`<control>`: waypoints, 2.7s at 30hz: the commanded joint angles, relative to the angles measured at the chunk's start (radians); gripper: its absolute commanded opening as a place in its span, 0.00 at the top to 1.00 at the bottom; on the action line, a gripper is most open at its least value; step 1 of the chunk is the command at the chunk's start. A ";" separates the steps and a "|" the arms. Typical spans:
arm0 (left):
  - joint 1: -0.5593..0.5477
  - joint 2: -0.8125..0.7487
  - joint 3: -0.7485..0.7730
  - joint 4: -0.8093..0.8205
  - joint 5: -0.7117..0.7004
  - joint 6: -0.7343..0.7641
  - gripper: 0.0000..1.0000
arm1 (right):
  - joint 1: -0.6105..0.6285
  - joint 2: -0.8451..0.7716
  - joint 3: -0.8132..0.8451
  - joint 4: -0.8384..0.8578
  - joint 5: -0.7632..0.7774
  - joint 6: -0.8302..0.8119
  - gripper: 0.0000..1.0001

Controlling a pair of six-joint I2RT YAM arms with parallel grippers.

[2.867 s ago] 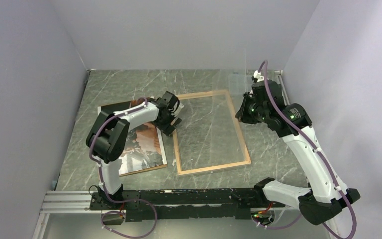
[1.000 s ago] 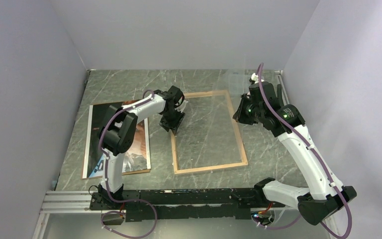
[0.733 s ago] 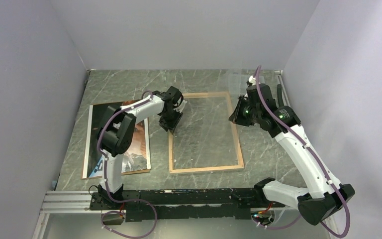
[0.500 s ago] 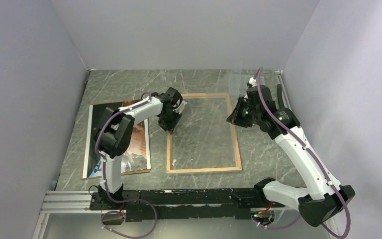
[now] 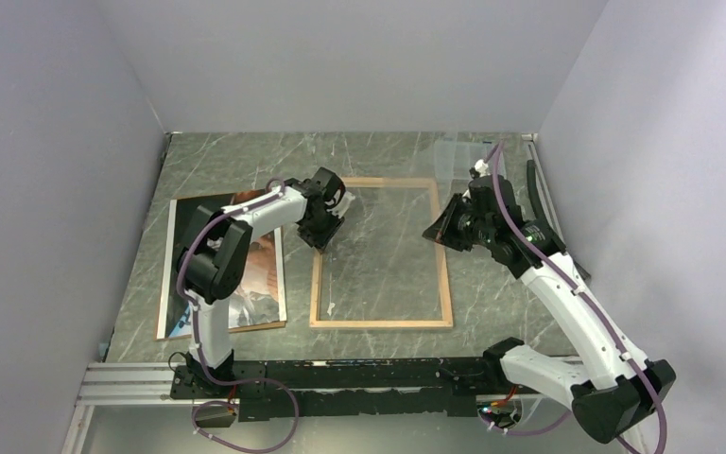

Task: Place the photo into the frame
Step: Adjust the photo frame at the center of the board, then place the photo frame item in the photo frame.

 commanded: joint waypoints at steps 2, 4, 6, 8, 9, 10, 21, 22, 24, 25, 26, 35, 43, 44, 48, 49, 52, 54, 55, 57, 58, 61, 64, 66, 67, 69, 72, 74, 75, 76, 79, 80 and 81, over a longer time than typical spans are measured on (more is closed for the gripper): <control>0.015 -0.025 -0.071 0.007 -0.052 0.111 0.94 | 0.018 -0.044 -0.097 0.141 -0.046 0.094 1.00; 0.026 -0.046 -0.084 0.008 -0.047 0.112 0.95 | 0.037 -0.049 -0.133 0.161 -0.043 0.110 1.00; 0.034 -0.063 -0.082 0.002 -0.042 0.107 0.94 | 0.055 -0.048 -0.152 0.177 -0.039 0.123 1.00; 0.040 -0.077 -0.056 -0.020 -0.028 0.093 0.89 | 0.061 -0.038 -0.144 0.179 -0.026 0.116 1.00; 0.044 -0.084 -0.029 -0.035 -0.012 0.084 0.87 | 0.062 -0.031 -0.131 0.175 -0.020 0.110 1.00; 0.048 -0.096 -0.008 -0.057 0.010 0.075 0.84 | 0.062 -0.022 -0.115 0.168 -0.011 0.101 1.00; 0.254 -0.199 0.166 -0.208 0.244 0.013 0.58 | 0.064 0.096 0.104 0.170 -0.045 0.067 1.00; 0.271 -0.207 0.141 -0.197 0.254 0.016 0.58 | 0.064 0.104 0.109 0.176 -0.053 0.073 1.00; 0.285 -0.210 0.090 -0.181 0.252 0.020 0.59 | 0.067 0.117 0.113 0.188 -0.056 0.077 1.00; 0.287 -0.208 0.062 -0.171 0.250 0.023 0.59 | 0.070 0.121 0.111 0.198 -0.065 0.081 1.00; 0.287 -0.206 0.032 -0.157 0.248 0.022 0.60 | 0.072 0.125 0.109 0.210 -0.073 0.085 1.00; 0.303 -0.194 -0.040 -0.085 0.302 -0.033 0.61 | 0.107 0.170 0.138 0.283 -0.088 0.114 1.00; 0.305 -0.199 -0.073 -0.056 0.321 -0.047 0.68 | 0.109 0.187 0.076 0.352 -0.083 0.132 1.00; 0.305 -0.198 -0.080 -0.054 0.328 -0.047 0.69 | 0.109 0.187 0.066 0.358 -0.080 0.133 1.00; 0.305 -0.197 -0.115 -0.036 0.362 -0.047 0.74 | 0.109 0.178 0.010 0.412 -0.072 0.154 1.00; 0.305 -0.197 -0.120 -0.030 0.372 -0.047 0.74 | 0.109 0.177 -0.001 0.426 -0.074 0.158 1.00; 0.304 -0.192 -0.129 -0.027 0.394 -0.048 0.74 | 0.113 0.176 -0.031 0.448 -0.069 0.159 1.00; 0.302 -0.185 -0.131 -0.023 0.397 -0.048 0.74 | 0.113 0.176 -0.047 0.465 -0.066 0.157 1.00; 0.301 -0.180 -0.133 -0.020 0.397 -0.047 0.74 | 0.114 0.174 -0.056 0.473 -0.065 0.159 1.00; 0.295 -0.171 -0.141 -0.013 0.398 -0.048 0.74 | 0.114 0.172 -0.073 0.487 -0.060 0.164 1.00; 0.291 -0.169 -0.146 -0.007 0.399 -0.048 0.74 | 0.114 0.172 -0.080 0.494 -0.059 0.166 1.00; 0.275 -0.160 -0.163 0.014 0.403 -0.048 0.76 | 0.114 0.170 -0.101 0.513 -0.061 0.175 1.00; 0.261 -0.141 -0.168 0.030 0.405 -0.047 0.78 | 0.115 0.168 -0.126 0.533 -0.069 0.184 1.00; 0.257 -0.126 -0.166 0.035 0.409 -0.047 0.80 | 0.115 0.164 -0.140 0.540 -0.068 0.189 1.00; 0.254 -0.118 -0.166 0.036 0.408 -0.047 0.82 | 0.115 0.162 -0.146 0.542 -0.066 0.191 1.00; 0.252 -0.105 -0.167 0.040 0.411 -0.047 0.84 | 0.116 0.158 -0.158 0.545 -0.061 0.195 1.00; 0.248 -0.088 -0.167 0.046 0.409 -0.048 0.88 | 0.115 0.155 -0.178 0.558 -0.059 0.209 1.00; 0.248 -0.079 -0.168 0.047 0.408 -0.047 0.91 | 0.115 0.155 -0.198 0.579 -0.069 0.221 1.00; 0.248 -0.073 -0.170 0.046 0.408 -0.048 0.93 | 0.116 0.155 -0.205 0.590 -0.076 0.227 1.00; 0.248 -0.068 -0.169 0.046 0.413 -0.047 0.94 | 0.115 0.155 -0.210 0.597 -0.082 0.230 1.00; 0.248 -0.063 -0.177 0.048 0.421 -0.044 0.97 | 0.114 0.155 -0.211 0.607 -0.090 0.236 1.00; 0.248 -0.064 -0.182 0.048 0.424 -0.043 0.97 | 0.114 0.153 -0.210 0.610 -0.092 0.239 1.00; 0.248 -0.065 -0.184 0.048 0.429 -0.044 0.97 | 0.114 0.151 -0.208 0.612 -0.093 0.243 1.00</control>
